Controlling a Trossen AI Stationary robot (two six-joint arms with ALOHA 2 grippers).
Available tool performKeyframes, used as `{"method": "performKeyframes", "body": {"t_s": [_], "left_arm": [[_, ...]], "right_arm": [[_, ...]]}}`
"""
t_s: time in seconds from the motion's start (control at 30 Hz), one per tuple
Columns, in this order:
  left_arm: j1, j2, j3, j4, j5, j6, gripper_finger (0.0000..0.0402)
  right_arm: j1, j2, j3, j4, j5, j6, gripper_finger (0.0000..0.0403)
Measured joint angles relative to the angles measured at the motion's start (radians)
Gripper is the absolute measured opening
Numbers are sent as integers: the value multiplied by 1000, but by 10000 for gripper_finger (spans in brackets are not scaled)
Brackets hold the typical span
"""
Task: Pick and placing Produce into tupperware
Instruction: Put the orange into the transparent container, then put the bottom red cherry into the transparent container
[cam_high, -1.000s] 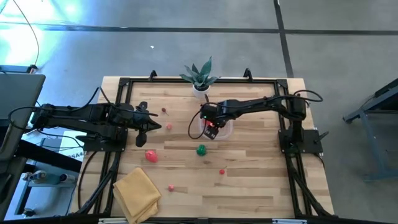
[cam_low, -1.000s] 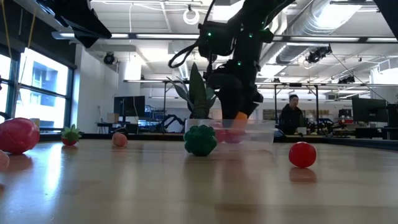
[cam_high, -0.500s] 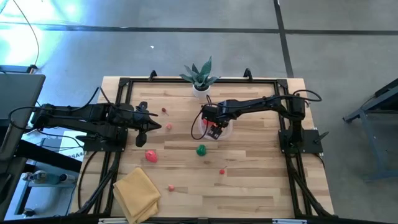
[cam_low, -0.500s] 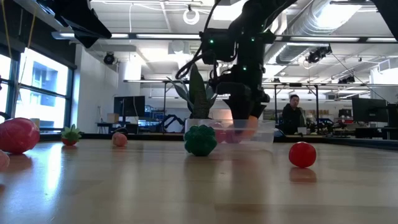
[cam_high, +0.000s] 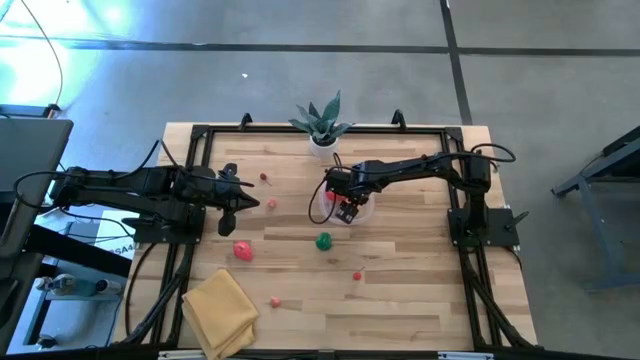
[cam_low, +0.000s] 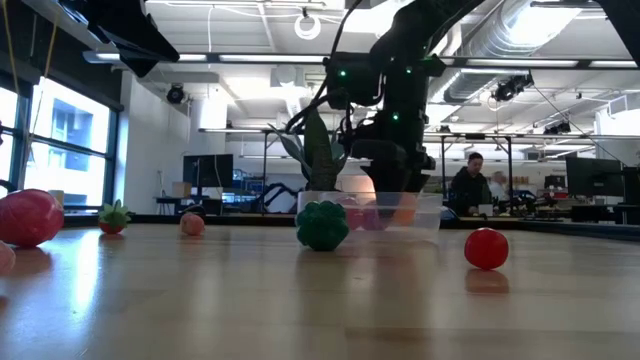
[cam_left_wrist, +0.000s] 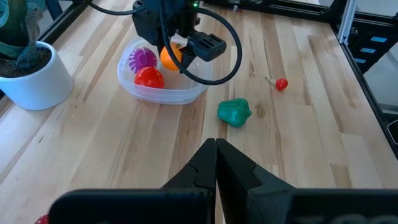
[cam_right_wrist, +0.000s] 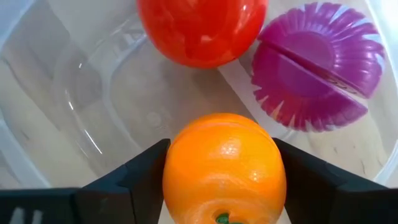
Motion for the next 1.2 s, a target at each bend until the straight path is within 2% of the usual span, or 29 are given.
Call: {"method": "performKeyframes", "body": {"t_s": [0.43, 0.8, 0.93, 1.2], "left_arm": [[0, 0, 0, 0, 0, 0, 1], [0, 0, 0, 0, 0, 0, 1], [0, 0, 0, 0, 0, 0, 1], [0, 0, 0, 0, 0, 0, 1]], "right_arm": [[0, 0, 0, -6, 26, 9, 273], [0, 0, 24, -43, 19, 1, 275], [0, -3, 74, -101, 18, 0, 275], [30, -4, 218, -333, 55, 3, 275]]}}
